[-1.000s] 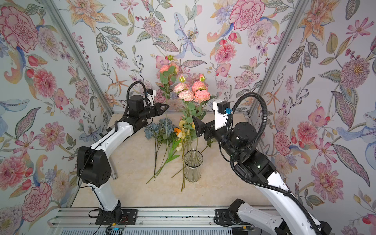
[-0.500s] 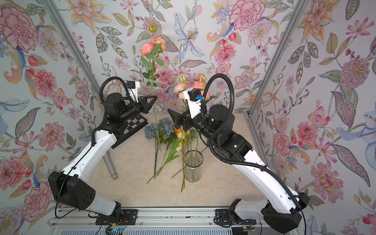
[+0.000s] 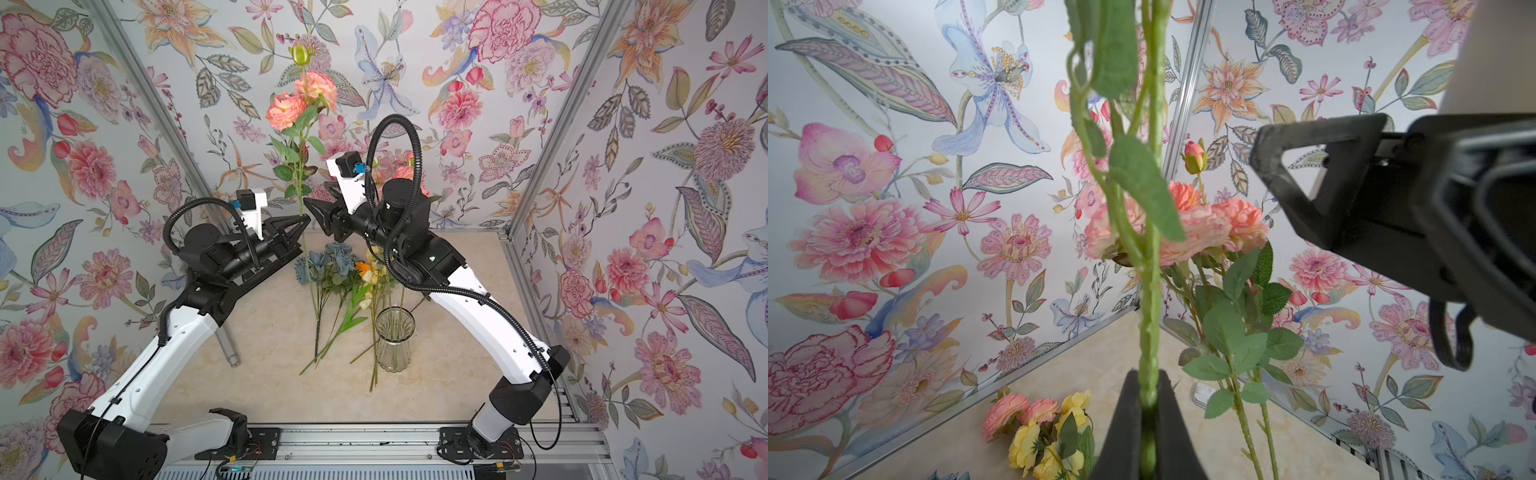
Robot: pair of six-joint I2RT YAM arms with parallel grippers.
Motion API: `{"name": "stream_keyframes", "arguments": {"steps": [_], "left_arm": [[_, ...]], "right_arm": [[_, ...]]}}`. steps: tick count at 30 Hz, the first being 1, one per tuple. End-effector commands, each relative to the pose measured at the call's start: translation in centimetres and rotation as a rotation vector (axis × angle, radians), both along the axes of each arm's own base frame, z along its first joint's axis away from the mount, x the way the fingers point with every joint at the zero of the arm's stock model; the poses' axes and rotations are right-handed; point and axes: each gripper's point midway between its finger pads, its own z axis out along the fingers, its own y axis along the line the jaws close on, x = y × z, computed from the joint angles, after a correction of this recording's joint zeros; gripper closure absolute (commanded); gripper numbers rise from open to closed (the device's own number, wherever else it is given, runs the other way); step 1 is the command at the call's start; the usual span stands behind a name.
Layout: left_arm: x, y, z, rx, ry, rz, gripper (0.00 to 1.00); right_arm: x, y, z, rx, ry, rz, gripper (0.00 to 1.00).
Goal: Place the pink flowers into the vase
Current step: Place the flower in the vase.
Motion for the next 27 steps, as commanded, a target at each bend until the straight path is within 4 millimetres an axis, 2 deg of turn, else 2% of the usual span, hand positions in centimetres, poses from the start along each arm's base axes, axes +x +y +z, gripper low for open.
{"name": "stream_keyframes", "arguments": {"steps": [1, 9, 12, 19, 24, 26, 27], "left_arm": [[-2.5, 0.0, 1.4, 0.005, -0.133, -0.058, 1.00], [-4.2, 0.0, 1.2, -0.001, -0.148, -0.096, 1.00], [-4.7, 0.1, 1.5, 0.000, -0.164, -0.100, 1.00], [-4.7, 0.0, 1.6, 0.014, -0.178, -0.101, 1.00], [-4.3, -0.1, 1.3, 0.026, -0.171, -0.100, 0.93], [-4.2, -0.1, 1.3, 0.026, -0.173, -0.093, 0.85], [-4.1, 0.0, 1.2, 0.029, -0.170, -0.090, 0.75]], "right_arm": [[-1.3, 1.5, 1.0, 0.025, -0.013, 0.107, 0.45], [-1.4, 3.6, 0.7, 0.028, -0.004, 0.200, 0.53], [-1.4, 4.0, 0.5, 0.028, 0.004, 0.222, 0.61], [-1.8, 4.3, 0.8, 0.035, 0.007, 0.249, 0.86], [-1.9, 4.2, 0.9, 0.038, 0.007, 0.243, 0.99], [-1.9, 4.0, 1.2, 0.042, 0.005, 0.231, 1.00], [-1.9, 3.8, 1.4, 0.045, 0.003, 0.224, 1.00]]}}
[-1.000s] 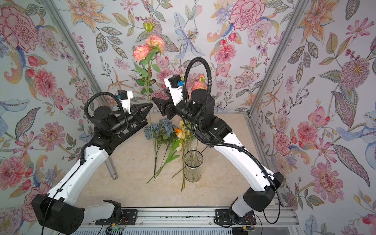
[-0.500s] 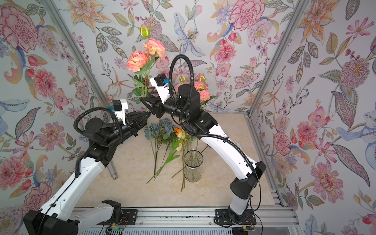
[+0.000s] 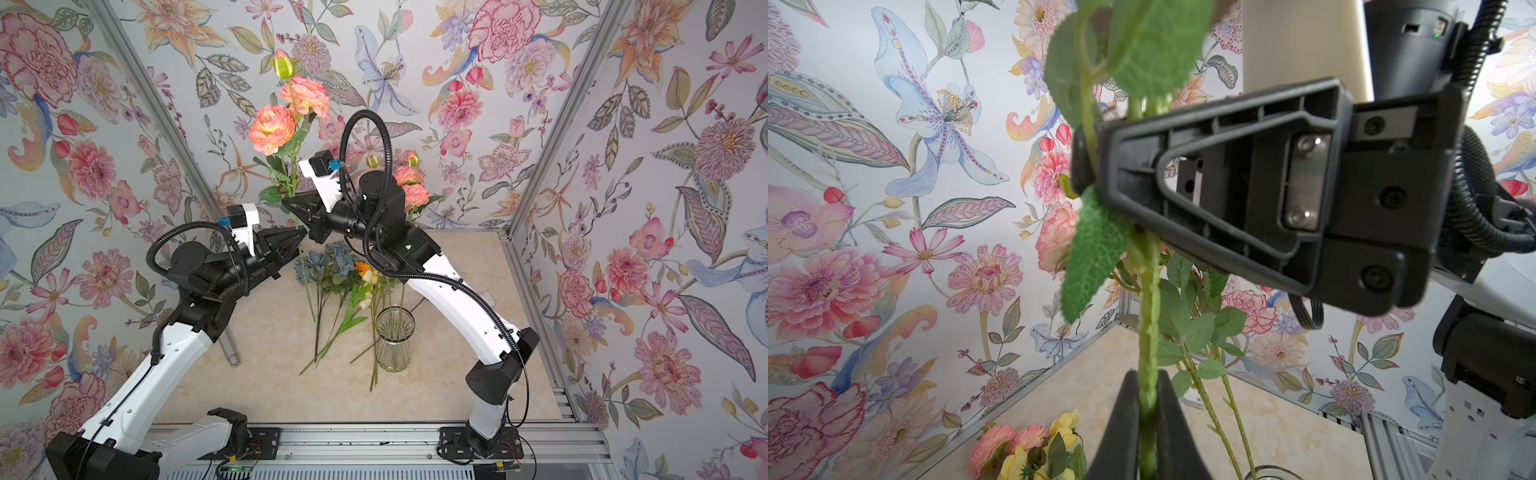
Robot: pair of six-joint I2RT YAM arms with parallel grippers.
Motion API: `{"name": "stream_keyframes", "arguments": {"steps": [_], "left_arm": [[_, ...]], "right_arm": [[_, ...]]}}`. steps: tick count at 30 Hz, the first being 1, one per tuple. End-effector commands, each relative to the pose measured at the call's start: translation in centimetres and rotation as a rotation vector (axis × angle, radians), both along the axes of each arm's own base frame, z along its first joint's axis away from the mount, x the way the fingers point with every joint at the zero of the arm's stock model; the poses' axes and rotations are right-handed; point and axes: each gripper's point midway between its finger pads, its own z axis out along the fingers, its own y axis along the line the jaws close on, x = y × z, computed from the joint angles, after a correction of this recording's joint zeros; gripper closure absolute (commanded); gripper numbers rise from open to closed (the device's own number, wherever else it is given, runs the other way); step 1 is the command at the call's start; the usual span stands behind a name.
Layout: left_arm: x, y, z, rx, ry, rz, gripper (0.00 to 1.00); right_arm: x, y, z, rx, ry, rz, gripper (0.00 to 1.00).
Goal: Place the pink flowers into the vase
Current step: Place the flower in the vase.
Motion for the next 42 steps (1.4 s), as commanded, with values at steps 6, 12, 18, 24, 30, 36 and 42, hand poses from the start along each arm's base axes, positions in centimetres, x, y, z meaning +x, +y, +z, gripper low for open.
{"name": "stream_keyframes", "arguments": {"steps": [6, 12, 18, 24, 30, 36, 42], "left_arm": [[0.5, 0.6, -0.2, 0.042, -0.024, 0.064, 0.00], [2.4, 1.5, -1.6, 0.089, 0.034, 0.171, 0.01], [6.3, 3.0, -4.2, 0.101, 0.161, 0.327, 0.00], [10.4, 3.3, -8.8, 0.099, 0.320, 0.409, 0.01], [13.3, 2.2, -13.0, 0.111, 0.440, 0.403, 0.01], [14.9, -0.1, -15.4, 0.176, 0.491, 0.395, 0.00], [16.2, -2.1, -18.1, 0.228, 0.547, 0.379, 0.01]], "right_arm": [[-0.5, -2.4, 2.7, 0.018, -0.053, -0.082, 1.00], [-1.4, -5.8, 3.0, -0.013, -0.056, -0.176, 1.00], [-2.9, -11.0, 4.0, -0.019, -0.081, -0.315, 1.00], [-5.0, -16.5, 6.1, -0.001, -0.141, -0.439, 1.00], [-6.4, -20.3, 6.6, 0.016, -0.176, -0.531, 1.00], [-7.5, -22.6, 7.2, 0.037, -0.199, -0.577, 1.00], [-8.1, -23.8, 7.2, 0.039, -0.198, -0.597, 1.00]]}}
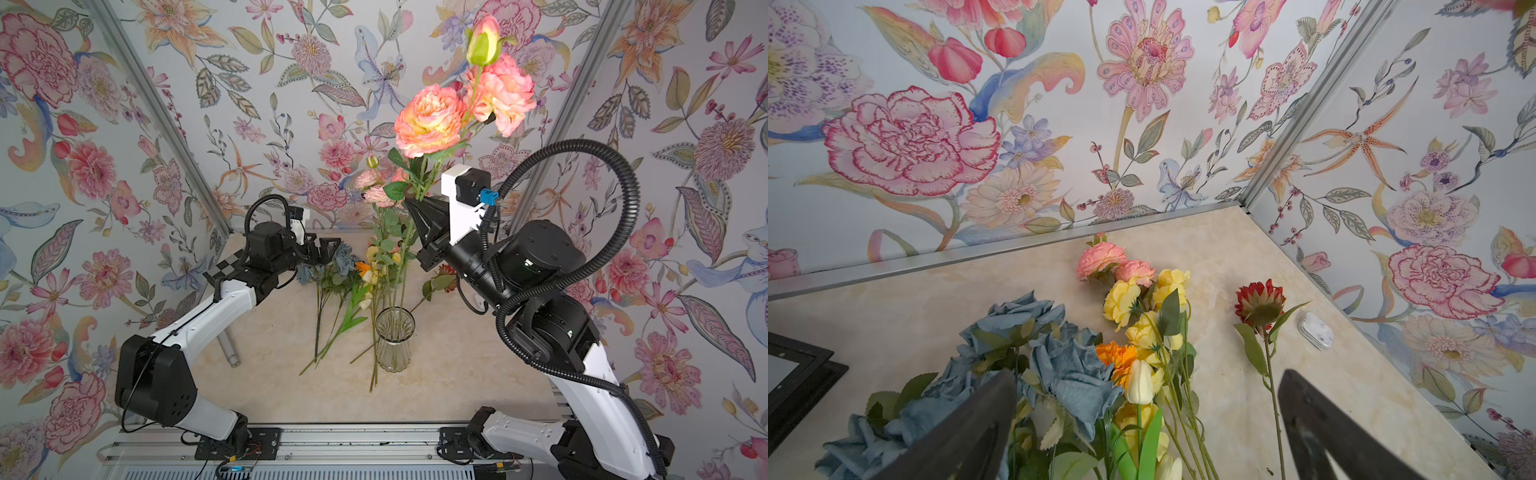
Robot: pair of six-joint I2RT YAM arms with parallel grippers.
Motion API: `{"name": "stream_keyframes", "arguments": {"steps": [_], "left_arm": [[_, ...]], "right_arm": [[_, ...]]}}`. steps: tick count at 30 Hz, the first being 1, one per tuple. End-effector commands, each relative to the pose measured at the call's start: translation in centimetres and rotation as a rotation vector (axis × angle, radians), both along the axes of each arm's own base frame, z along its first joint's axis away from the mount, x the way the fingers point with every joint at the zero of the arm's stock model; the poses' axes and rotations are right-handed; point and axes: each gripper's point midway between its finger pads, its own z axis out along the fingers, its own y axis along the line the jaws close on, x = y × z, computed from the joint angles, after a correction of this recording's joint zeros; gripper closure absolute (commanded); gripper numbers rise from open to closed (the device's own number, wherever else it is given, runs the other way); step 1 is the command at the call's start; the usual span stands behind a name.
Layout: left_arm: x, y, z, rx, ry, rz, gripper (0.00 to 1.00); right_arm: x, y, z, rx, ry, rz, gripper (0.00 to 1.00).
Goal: Place the pink flowers into the vase
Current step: Place the flower in the vase.
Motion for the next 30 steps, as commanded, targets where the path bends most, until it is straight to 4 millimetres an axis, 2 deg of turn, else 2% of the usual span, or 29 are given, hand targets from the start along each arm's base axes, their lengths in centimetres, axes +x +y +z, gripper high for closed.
{"name": "stream_keyframes", "arguments": {"steps": [1, 4, 8, 13, 21, 24, 30], "left_arm": [[1.1, -0.8, -1.1, 0.027, 0.028, 0.011, 0.01], [1.5, -1.5, -2.2, 0.044, 0.057, 0.008, 0.01], [2.0, -2.5, -3.9, 0.074, 0.098, -0.003, 0.01], [2.4, -3.8, -6.0, 0.106, 0.143, -0.023, 0.00], [2.7, -4.8, -9.0, 0.178, 0.215, -0.046, 0.00], [2.7, -5.3, -10.2, 0.220, 0.245, -0.063, 0.01], [2.6, -6.2, -12.7, 0.272, 0.295, -0.095, 0.00]], "right_arm": [[-0.3, -1.4, 0.2, -0.002, -0.017, -0.042, 1.00], [-0.1, -1.6, -0.6, -0.004, -0.001, -0.056, 1.00], [0.3, -1.0, -2.7, -0.026, 0.037, -0.052, 1.00], [1.4, 0.0, -6.6, -0.032, 0.099, -0.051, 1.00], [2.6, 1.0, -13.9, -0.010, 0.214, -0.045, 1.00], [2.8, 1.4, -15.9, -0.014, 0.253, -0.042, 1.00], [2.9, 1.7, -18.7, -0.008, 0.301, -0.040, 0.96]]}}
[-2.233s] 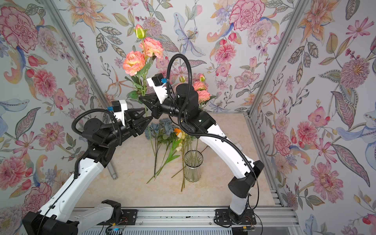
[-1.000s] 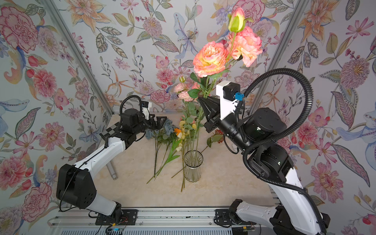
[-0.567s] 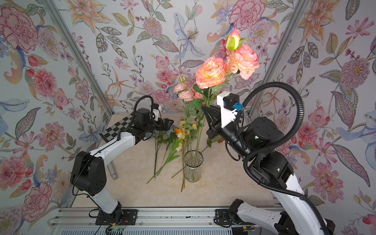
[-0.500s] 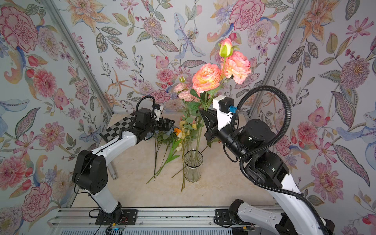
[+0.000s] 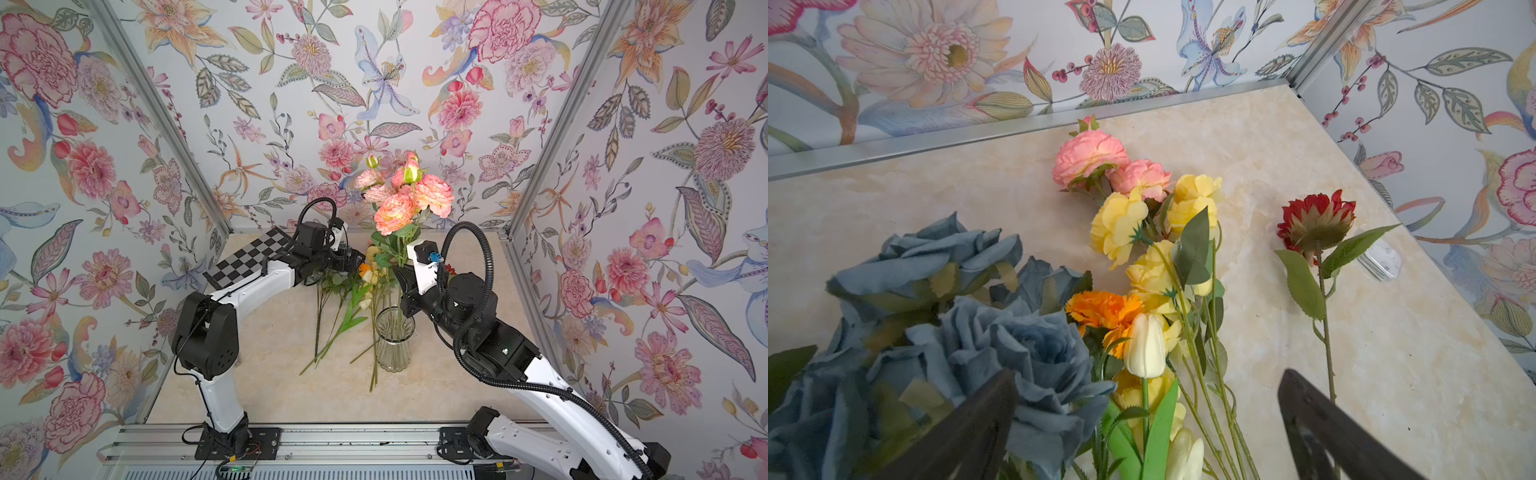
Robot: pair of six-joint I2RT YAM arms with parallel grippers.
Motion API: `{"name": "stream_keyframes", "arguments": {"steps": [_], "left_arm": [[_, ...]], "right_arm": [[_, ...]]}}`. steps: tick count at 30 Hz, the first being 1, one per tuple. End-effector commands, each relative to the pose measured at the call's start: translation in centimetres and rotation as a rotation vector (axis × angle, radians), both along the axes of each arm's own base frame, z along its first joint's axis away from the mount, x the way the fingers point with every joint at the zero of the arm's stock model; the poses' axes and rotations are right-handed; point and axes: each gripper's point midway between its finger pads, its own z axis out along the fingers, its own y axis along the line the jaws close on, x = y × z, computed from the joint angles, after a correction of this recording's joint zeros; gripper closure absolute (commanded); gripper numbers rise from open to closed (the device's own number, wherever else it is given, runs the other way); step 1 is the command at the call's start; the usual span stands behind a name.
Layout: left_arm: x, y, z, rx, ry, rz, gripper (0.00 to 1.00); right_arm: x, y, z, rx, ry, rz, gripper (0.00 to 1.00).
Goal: Place the pink flowers into the vase
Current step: Place the flower in the vase, then pick up the flower at the center of the board.
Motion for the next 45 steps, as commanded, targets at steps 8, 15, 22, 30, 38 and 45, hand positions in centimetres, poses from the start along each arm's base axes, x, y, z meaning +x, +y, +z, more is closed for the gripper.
{"name": "stream_keyframes", "arguments": {"steps": [8, 15, 22, 30, 38, 45], "left_arm": [[-1.0, -1.9, -3.7, 0.145, 0.076, -0.092, 0.01], [-2.6, -3.2, -3.5, 0.162, 0.077, -0.135, 0.01], [-4.4, -4.3, -3.3, 0.159, 0.086, -0.160, 0.04], [-7.2, -5.8, -5.1, 0.130, 0.173, -0.218, 0.28], [-9.1, -6.6, -8.3, 0.090, 0.288, -0.249, 0.41], [-9.1, -7.6, -10.5, 0.063, 0.336, -0.275, 0.51]], "right_arm": [[-0.4, -0.6, -1.0, 0.083, 0.020, -0.042, 0.77], [-0.9, -1.4, -1.2, 0.084, 0.015, -0.075, 0.46], [-1.4, -2.4, -0.5, 0.071, -0.006, -0.099, 0.16], [-1.9, -3.7, 0.4, 0.059, -0.040, -0.133, 0.06], [-2.0, -4.5, 0.4, 0.046, -0.044, -0.158, 0.02], [-2.2, -4.7, 0.2, 0.051, -0.032, -0.156, 0.00]]}}
